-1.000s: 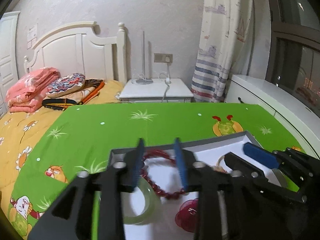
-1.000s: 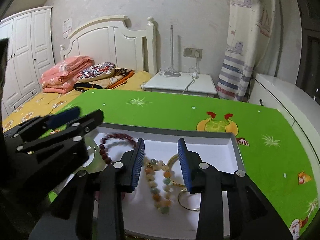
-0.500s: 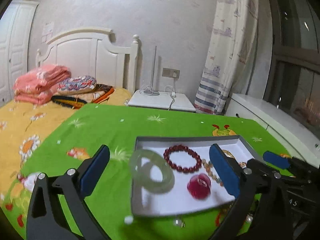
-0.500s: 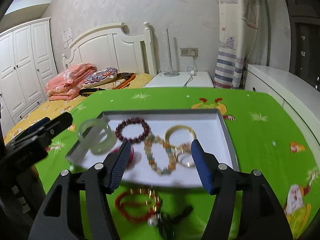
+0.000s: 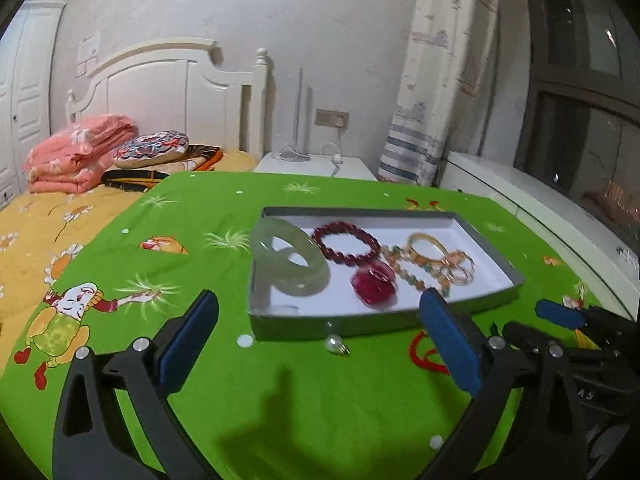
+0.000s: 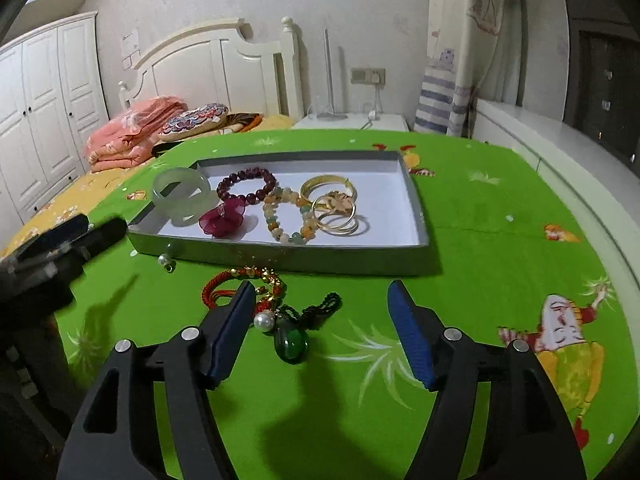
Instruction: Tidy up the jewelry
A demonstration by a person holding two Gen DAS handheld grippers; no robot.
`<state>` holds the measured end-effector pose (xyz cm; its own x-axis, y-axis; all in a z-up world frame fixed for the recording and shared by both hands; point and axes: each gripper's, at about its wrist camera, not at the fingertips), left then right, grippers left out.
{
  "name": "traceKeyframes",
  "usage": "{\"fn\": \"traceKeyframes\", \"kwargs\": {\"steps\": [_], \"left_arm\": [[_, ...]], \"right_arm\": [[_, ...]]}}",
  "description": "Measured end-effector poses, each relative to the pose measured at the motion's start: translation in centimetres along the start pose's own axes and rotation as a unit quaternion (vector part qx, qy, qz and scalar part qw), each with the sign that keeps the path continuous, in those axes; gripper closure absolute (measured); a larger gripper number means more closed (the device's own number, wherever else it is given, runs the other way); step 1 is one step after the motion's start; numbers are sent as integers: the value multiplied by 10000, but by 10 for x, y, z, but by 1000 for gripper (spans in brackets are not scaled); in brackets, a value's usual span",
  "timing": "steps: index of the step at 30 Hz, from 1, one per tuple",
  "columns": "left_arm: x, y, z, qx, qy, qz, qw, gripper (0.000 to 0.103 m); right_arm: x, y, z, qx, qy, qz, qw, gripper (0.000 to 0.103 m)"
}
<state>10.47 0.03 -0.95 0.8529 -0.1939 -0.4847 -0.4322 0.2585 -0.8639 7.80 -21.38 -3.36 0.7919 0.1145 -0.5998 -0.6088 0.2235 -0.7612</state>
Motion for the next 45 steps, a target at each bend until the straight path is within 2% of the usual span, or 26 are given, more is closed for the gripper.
{"fn": "traceKeyframes", "kwargs": {"steps": [3,5,8,15,18,26,35,36,37,40,45], "left_arm": [[1,9,-12,225,7,148,9996,5],[-6,10,-17,366,-60,58,9993,5],[-7,11,-21,493,-63,123,9987,5],[2,9,-10,126,29,335,9994,5],[1,8,-9,157,-6,327,9993,5],[1,7,0,91,28,375,9993,5],[6,6,3,151,53,518,9985,6],[8,5,4,153,52,564,9983,6],[10,5,4,143,60,593,9981,6],[14,5,4,115,148,726,9972,13],[34,4,0,144,319,1189,9923,35]], "right_arm": [[1,6,4,-188,28,152,9997,44],[1,9,9,-339,60,232,9991,47],[5,14,14,-489,10,438,9978,56],[10,16,28,-685,-243,714,9948,76],[15,18,38,-890,-281,812,9923,82],[28,17,42,-942,-272,1068,9894,83],[39,11,49,-1170,-136,1060,9874,83],[39,11,50,-1198,-109,1043,9872,88],[38,13,51,-1251,-62,1008,9870,88],[34,15,50,-1247,-83,922,9879,88],[24,13,41,-976,-165,733,9924,88]]}}
Point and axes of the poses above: each gripper's, at about its wrist camera, not at the fingertips, and x roughly the way its jaws point, z to its left, y to its underside, and after that the axes turned 14 degrees about x, right-handed
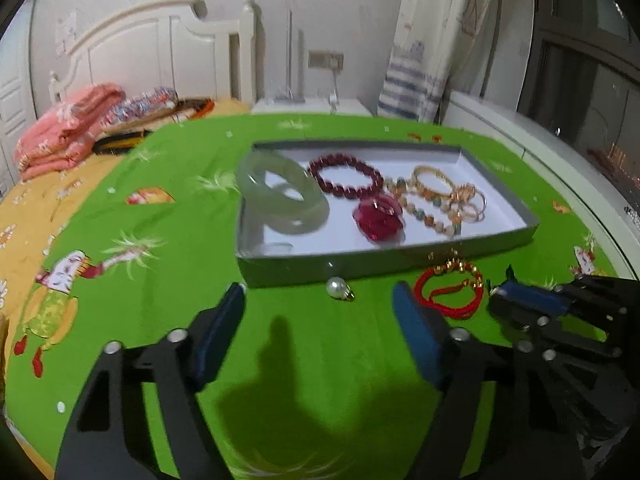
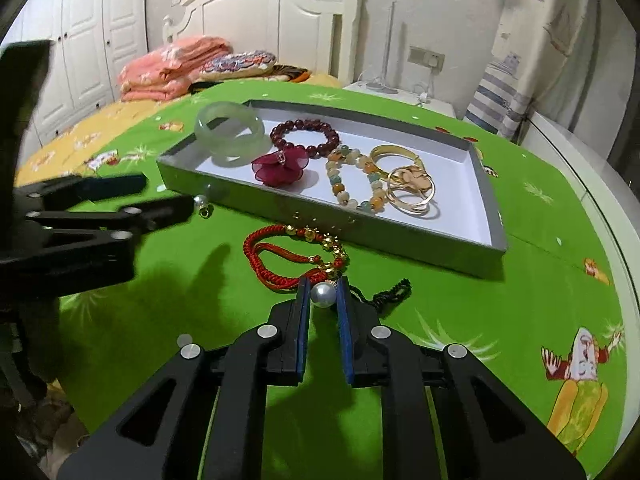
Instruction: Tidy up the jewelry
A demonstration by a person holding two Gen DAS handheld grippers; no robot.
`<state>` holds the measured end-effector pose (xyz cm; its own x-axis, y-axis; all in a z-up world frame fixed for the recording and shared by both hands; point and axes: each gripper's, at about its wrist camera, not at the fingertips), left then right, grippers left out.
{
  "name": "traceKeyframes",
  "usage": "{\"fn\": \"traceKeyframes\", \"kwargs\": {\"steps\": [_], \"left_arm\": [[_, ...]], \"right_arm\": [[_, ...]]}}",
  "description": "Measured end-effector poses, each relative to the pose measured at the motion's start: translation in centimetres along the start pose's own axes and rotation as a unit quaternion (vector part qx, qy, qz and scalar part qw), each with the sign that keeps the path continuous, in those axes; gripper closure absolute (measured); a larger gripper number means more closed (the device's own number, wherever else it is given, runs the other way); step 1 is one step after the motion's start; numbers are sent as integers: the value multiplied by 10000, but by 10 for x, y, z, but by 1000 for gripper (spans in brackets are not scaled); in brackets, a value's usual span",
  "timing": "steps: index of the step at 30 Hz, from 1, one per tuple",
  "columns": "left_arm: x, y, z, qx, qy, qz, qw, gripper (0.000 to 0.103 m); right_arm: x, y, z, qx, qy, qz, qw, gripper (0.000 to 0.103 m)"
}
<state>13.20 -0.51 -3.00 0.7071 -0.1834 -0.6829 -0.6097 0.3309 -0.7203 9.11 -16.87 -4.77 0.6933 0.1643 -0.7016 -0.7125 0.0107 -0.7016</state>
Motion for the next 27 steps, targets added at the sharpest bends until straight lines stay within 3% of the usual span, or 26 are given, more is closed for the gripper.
{"fn": "traceKeyframes", "kwargs": {"steps": [4,8,11,13,14,17,24,27], "left_arm": [[19,-6,-6,35,-67,330,9994,41],[39,-11,-11,137,-166,638,9977,60],[42,-12,-13,179,-251,678,9972,60],[41,-11,-14,199,-244,653,9974,71],[41,-11,-14,219,-225,631,9975,89],[38,-9,-14,235,-185,554,9980,89],[11,-2,-8,72,-33,-179,9998,89],[7,-1,-8,35,-5,-291,9996,89]], "right_arm": [[-4,1,-1,53,-58,-85,9999,88],[-5,1,-1,51,-107,-106,9999,88],[-6,2,-1,69,-121,-129,9998,88],[-7,2,-1,71,-119,-181,9997,88],[-8,3,-2,74,-131,-204,9997,88],[-10,4,-2,77,-136,-241,9996,88],[-15,5,-3,106,-175,-398,9990,88],[-16,4,-5,141,-218,-414,9988,88]]}}
Point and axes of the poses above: each gripper's, at about its wrist camera, not at the fingertips, and x roughly the way its jaws point, z to its left, y to its underside, and after that the axes turned 14 degrees about x, right-handed
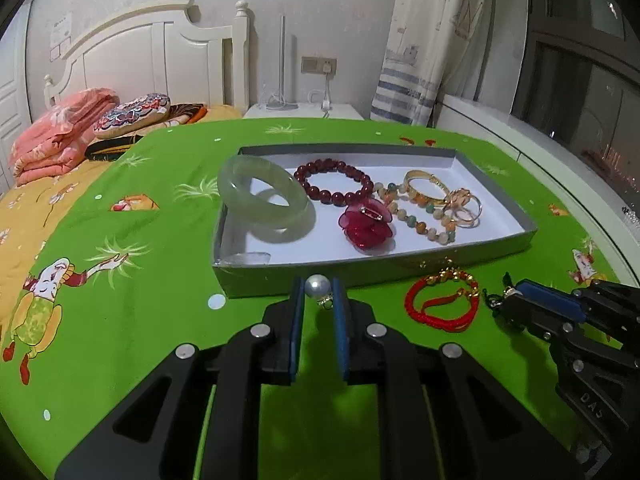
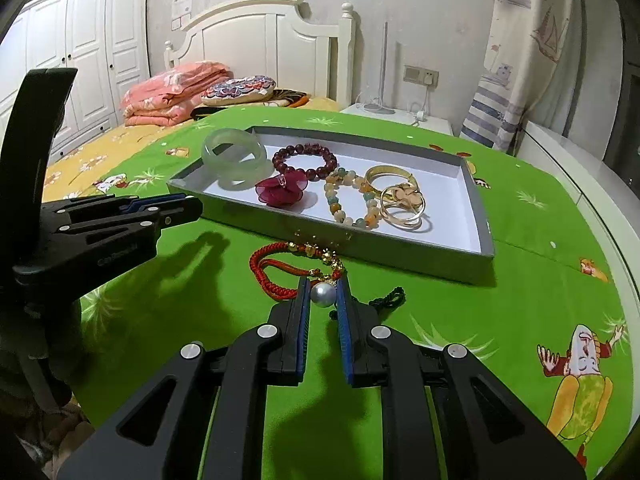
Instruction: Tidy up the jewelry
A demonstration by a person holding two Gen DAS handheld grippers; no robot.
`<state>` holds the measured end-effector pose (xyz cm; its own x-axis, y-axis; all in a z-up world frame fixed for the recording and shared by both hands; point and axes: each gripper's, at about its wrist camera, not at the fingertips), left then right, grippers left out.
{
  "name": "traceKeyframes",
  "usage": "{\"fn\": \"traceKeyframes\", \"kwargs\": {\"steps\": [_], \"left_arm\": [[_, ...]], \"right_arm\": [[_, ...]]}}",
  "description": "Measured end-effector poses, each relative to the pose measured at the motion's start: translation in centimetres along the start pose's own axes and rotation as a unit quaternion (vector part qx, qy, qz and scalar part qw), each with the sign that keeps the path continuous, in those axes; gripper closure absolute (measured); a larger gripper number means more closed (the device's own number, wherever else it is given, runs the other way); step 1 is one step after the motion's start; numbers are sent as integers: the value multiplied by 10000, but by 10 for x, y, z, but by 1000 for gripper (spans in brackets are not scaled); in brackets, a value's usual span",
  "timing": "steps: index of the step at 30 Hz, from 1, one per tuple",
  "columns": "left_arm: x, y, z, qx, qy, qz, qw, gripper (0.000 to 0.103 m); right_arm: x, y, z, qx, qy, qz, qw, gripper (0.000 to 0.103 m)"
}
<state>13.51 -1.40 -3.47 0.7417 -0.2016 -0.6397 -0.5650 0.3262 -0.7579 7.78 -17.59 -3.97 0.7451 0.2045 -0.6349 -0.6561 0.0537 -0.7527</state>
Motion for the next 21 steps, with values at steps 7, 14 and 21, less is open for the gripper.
{"fn": "traceKeyframes", "kwargs": {"steps": [7,14,21], "left_arm": [[-5,1,2,-123,4,-106,9999,89],[-15,-11,7,-202,-83,-421,9989,89],[-21,-32,7,-34,-394,-717,9966,89]], "right_arm": [[-4,-4,-1,87,-42,-194,9998,88],[-3,-17,8,122,-176,-316,9993,88],[4,-45,13,-20,27,-637,9980,88]]}}
Point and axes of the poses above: each gripper's, at about its wrist camera, not at the fingertips, and x roughly the way its jaws point, z to its left, y to its underside, and after that the axes turned 14 degrees about x, right-handed
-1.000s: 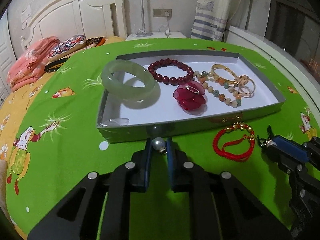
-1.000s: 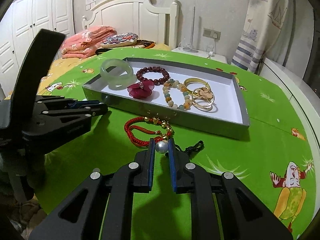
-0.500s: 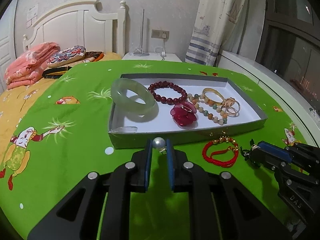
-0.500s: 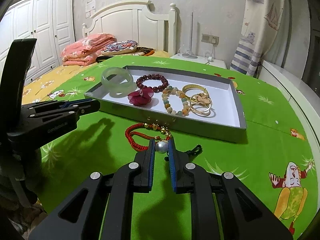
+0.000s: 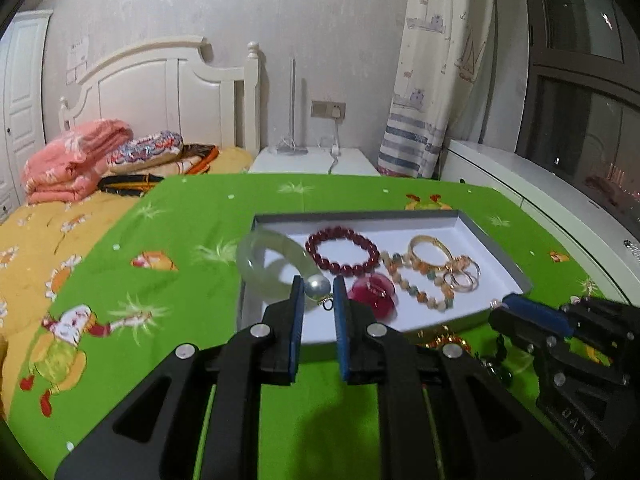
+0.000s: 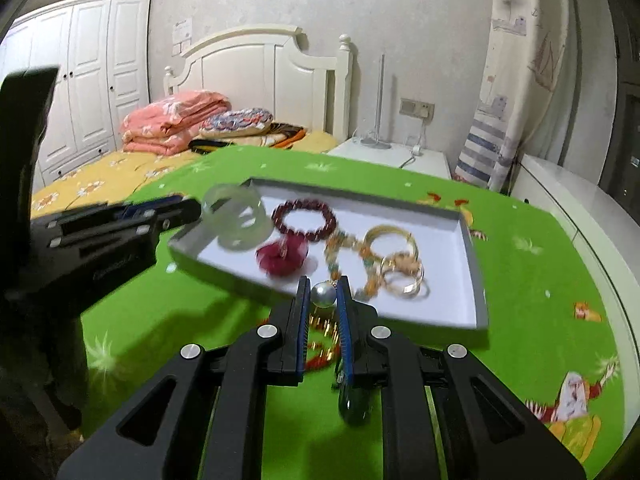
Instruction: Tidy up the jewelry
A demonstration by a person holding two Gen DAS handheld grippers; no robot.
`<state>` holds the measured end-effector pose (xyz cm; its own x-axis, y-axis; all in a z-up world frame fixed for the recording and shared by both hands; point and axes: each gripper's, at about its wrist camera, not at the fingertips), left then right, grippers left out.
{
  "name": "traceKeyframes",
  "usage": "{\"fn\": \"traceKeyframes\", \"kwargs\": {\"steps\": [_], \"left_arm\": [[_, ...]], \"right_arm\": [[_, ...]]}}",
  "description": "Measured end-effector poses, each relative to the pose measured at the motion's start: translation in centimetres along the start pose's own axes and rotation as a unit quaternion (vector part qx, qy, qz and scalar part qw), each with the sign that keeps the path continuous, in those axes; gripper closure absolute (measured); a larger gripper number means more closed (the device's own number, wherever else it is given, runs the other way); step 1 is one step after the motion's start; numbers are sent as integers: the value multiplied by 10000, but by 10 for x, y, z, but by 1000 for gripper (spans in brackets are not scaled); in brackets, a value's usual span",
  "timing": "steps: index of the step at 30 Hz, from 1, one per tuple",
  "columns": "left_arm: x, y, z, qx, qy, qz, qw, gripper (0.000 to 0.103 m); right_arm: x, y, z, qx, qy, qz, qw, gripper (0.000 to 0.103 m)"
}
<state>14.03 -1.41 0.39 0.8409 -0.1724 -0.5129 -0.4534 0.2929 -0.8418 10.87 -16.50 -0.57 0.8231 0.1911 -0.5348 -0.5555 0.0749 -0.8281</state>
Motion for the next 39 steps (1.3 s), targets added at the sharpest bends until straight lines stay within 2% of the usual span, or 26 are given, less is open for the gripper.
{"fn": "traceKeyframes", "kwargs": {"steps": [18,30,37,38,39], "left_arm": [[52,-42,17,68,-364,-37,9993,89],[101,-53,17,199,-381,341,9985,89],[113,-53,17,173,-435,426,9980,88],[113,-52,18,123,-414,409,9982,88],[113,-52,19,100,-419,402,9983,82]], "right_arm": [[57,-54,-13,139,393,-104,9991,88],[91,-64,-35,560,625,267,9961,88],[98,-67,-43,626,785,223,9947,88],[98,-67,-43,641,781,220,9946,87],[97,-67,-44,659,764,218,9947,87]]}}
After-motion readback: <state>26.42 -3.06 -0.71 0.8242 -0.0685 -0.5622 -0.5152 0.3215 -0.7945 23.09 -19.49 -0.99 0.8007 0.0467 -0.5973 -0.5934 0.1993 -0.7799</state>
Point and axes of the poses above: each gripper's, at about its wrist camera, not at the fingertips, and x roughly the way its jaws point, z to its left, y to its underside, and after that the axes turned 14 degrees about x, right-handed
